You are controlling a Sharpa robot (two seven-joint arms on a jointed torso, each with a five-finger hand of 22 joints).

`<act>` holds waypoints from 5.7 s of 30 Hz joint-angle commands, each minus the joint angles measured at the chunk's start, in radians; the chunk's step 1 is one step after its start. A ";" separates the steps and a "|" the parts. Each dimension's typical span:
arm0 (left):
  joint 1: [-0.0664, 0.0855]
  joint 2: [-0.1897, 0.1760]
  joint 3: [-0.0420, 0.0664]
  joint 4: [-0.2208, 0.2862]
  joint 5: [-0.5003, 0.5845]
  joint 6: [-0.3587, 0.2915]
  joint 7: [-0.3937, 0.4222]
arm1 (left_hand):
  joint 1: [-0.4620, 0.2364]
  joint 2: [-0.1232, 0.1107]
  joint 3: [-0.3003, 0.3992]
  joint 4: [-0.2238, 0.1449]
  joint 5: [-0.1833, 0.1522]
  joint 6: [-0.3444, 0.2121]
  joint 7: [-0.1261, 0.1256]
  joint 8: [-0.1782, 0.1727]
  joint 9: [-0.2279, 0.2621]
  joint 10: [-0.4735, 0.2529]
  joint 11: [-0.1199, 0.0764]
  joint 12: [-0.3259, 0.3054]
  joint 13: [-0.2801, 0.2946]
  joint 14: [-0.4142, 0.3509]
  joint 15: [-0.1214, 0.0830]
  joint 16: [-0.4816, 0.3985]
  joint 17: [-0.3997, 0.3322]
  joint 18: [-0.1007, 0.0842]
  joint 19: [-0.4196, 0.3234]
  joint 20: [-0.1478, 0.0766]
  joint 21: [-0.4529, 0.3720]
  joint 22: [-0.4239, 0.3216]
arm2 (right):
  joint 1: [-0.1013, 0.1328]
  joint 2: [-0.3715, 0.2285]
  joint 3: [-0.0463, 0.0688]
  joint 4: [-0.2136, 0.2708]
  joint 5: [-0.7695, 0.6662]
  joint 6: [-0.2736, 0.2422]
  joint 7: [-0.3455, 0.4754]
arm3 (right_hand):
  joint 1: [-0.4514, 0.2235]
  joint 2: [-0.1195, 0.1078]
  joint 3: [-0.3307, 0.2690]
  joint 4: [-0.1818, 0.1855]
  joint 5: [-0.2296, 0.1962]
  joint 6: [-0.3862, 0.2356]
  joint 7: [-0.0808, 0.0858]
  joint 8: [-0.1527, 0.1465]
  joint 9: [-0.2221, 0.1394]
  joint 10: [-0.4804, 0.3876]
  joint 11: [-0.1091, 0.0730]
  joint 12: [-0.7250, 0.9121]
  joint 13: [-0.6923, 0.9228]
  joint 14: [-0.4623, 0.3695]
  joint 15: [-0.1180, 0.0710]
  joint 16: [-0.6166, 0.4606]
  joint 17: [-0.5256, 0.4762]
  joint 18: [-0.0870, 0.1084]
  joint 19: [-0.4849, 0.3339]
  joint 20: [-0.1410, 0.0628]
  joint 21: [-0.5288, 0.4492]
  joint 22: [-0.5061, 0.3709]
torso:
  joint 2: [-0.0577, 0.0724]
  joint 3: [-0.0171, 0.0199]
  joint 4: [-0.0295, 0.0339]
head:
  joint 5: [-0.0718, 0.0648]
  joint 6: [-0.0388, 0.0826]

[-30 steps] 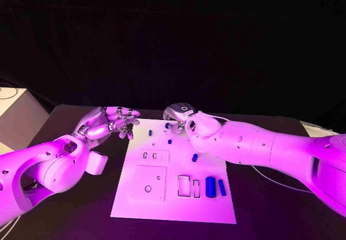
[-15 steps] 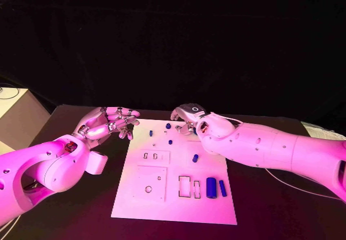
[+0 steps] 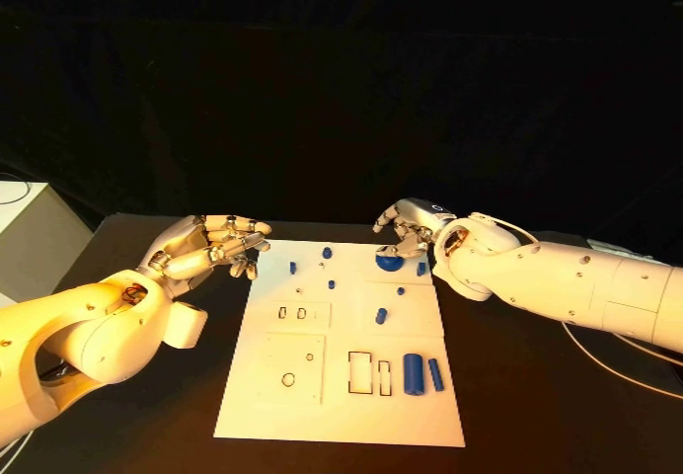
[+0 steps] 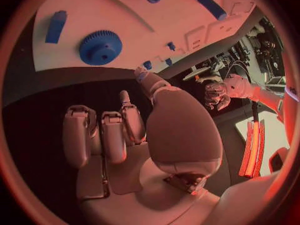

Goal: Assemble the parts on the task board

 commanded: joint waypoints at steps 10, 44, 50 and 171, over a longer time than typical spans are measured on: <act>0.001 0.002 0.001 -0.001 -0.002 0.023 0.008 | -0.006 0.005 0.003 -0.003 -0.005 -0.005 0.000 0.003 0.001 -0.007 -0.002 0.003 0.001 -0.003 0.002 0.006 -0.001 0.005 -0.009 0.001 0.002 0.001 | 0.003 -0.007 0.000 -0.040 0.005 0.209 -0.045 | 0.044 0.034 -0.165 0.080 0.043 -0.052 0.018 0.034 -0.006 0.115 0.023 0.181 0.278 0.099 0.027 0.053 0.237 -0.032 0.063 0.029 0.088 0.174 | 0.001 -0.0014 0.0008 | -0.012 -0.010; 0.001 0.008 0.001 -0.007 -0.004 0.031 0.005 | -0.007 0.005 0.004 -0.003 -0.005 -0.005 0.000 0.003 0.002 -0.008 -0.001 0.005 0.002 -0.003 0.002 0.009 0.002 0.005 -0.011 0.001 0.005 0.003 | -0.005 0.026 0.000 -0.099 0.001 0.236 -0.080 | 0.079 0.076 -0.192 0.164 0.077 -0.022 0.011 0.073 -0.006 0.125 0.018 0.189 0.288 0.102 0.024 0.056 0.247 -0.037 0.072 0.029 0.104 0.198 | 0.000 -0.0028 0.0039 | -0.012 -0.022; 0.001 0.008 0.001 -0.008 -0.005 0.032 0.004 | -0.007 0.005 0.004 -0.003 -0.005 -0.005 0.000 0.003 0.002 -0.008 -0.001 0.005 0.002 -0.003 0.002 0.009 0.002 0.005 -0.011 0.001 0.005 0.003 | -0.007 0.030 0.000 -0.098 0.007 0.233 -0.076 | 0.079 0.076 -0.192 0.165 0.076 -0.022 0.011 0.073 -0.006 0.125 0.018 0.189 0.288 0.102 0.024 0.056 0.247 -0.037 0.072 0.029 0.105 0.199 | 0.000 -0.0026 0.0005 | -0.008 -0.025; 0.001 0.029 0.001 -0.018 -0.018 0.045 -0.009 | -0.008 0.007 0.006 -0.006 -0.004 -0.008 0.001 0.003 0.006 -0.015 -0.001 0.011 0.009 -0.006 0.003 0.014 0.003 0.005 -0.019 0.002 0.015 0.009 | -0.056 0.241 -0.002 -0.070 -0.248 -0.031 -0.075 | 0.082 0.022 0.125 0.111 0.070 0.091 -0.037 0.159 0.024 0.125 -0.027 0.189 0.288 0.104 -0.017 0.059 0.256 -0.050 0.098 -0.011 0.143 0.253 | 0.000 -0.0015 -0.0012 | 0.009 -0.035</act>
